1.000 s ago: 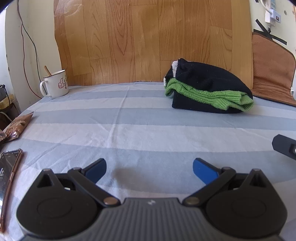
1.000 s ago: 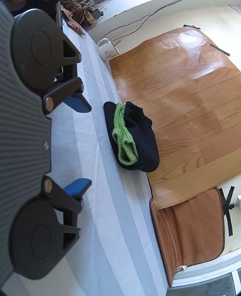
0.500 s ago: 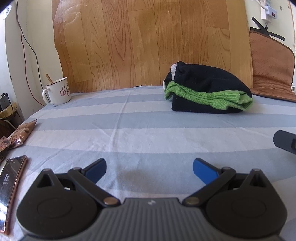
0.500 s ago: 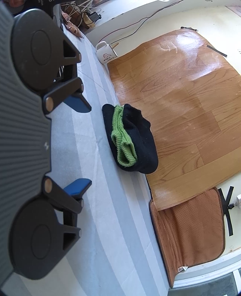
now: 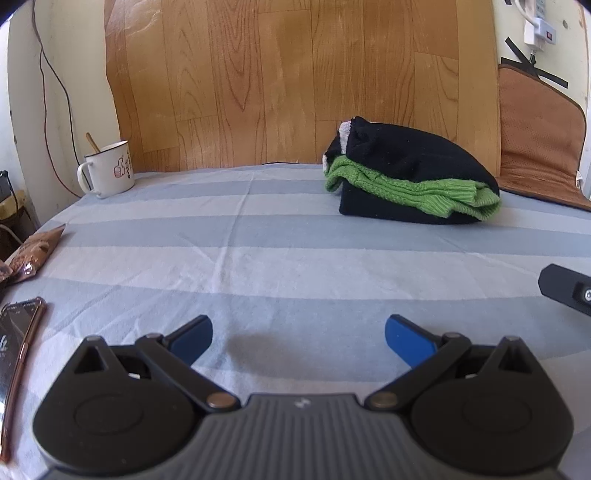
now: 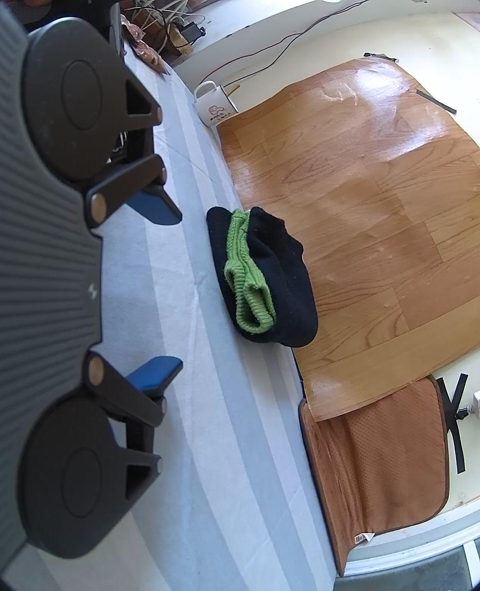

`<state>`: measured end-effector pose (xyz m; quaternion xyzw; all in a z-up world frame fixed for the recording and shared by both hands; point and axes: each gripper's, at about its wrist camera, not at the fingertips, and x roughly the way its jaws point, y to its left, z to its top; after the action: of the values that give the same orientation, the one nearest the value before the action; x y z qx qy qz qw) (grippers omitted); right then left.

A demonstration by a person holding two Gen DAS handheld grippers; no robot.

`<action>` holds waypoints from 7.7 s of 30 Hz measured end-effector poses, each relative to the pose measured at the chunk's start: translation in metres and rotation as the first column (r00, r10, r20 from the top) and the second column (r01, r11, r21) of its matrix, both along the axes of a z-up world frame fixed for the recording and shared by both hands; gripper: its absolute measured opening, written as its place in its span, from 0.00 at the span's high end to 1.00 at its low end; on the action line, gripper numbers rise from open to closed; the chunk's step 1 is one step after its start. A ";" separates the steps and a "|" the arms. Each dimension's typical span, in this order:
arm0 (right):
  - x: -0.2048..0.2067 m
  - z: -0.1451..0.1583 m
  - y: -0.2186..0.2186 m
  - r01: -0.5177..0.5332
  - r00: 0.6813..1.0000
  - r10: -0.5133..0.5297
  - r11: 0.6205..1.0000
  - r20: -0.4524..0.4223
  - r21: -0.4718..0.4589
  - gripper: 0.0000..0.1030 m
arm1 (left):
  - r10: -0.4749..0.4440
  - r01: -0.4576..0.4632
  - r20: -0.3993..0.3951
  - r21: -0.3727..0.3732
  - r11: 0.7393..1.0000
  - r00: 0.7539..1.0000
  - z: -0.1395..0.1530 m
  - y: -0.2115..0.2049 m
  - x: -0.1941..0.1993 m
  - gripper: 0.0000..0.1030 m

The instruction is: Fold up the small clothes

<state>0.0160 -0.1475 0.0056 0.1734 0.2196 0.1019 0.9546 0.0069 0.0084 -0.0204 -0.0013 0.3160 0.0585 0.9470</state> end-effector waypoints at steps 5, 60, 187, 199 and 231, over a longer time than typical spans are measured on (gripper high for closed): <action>0.001 0.000 0.000 0.001 1.000 -0.001 1.000 -0.002 0.000 0.22 | -0.004 0.004 0.001 0.002 1.000 1.000 0.000 -0.001 0.000 0.00; 0.000 0.000 -0.001 0.011 1.000 -0.011 1.000 0.001 0.000 0.22 | -0.008 0.008 -0.006 0.025 1.000 1.000 -0.001 -0.004 0.001 0.00; -0.025 0.030 -0.020 0.017 1.000 -0.017 0.999 -0.016 0.034 0.22 | -0.020 0.021 -0.139 0.005 1.000 0.990 0.022 -0.025 -0.013 0.00; -0.030 0.033 -0.027 0.034 0.999 -0.034 0.999 -0.018 0.040 0.22 | -0.052 0.055 -0.151 0.014 0.998 0.987 0.026 -0.037 -0.022 0.00; -0.032 0.036 -0.023 0.017 1.000 -0.016 0.999 -0.015 0.042 0.22 | -0.037 0.039 -0.129 0.011 0.999 0.991 0.037 -0.034 -0.022 0.00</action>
<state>-0.0159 -0.1710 0.0420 0.1961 0.2232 0.0974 0.9499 -0.0150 -0.0259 0.0168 0.0148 0.3759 0.0424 0.9256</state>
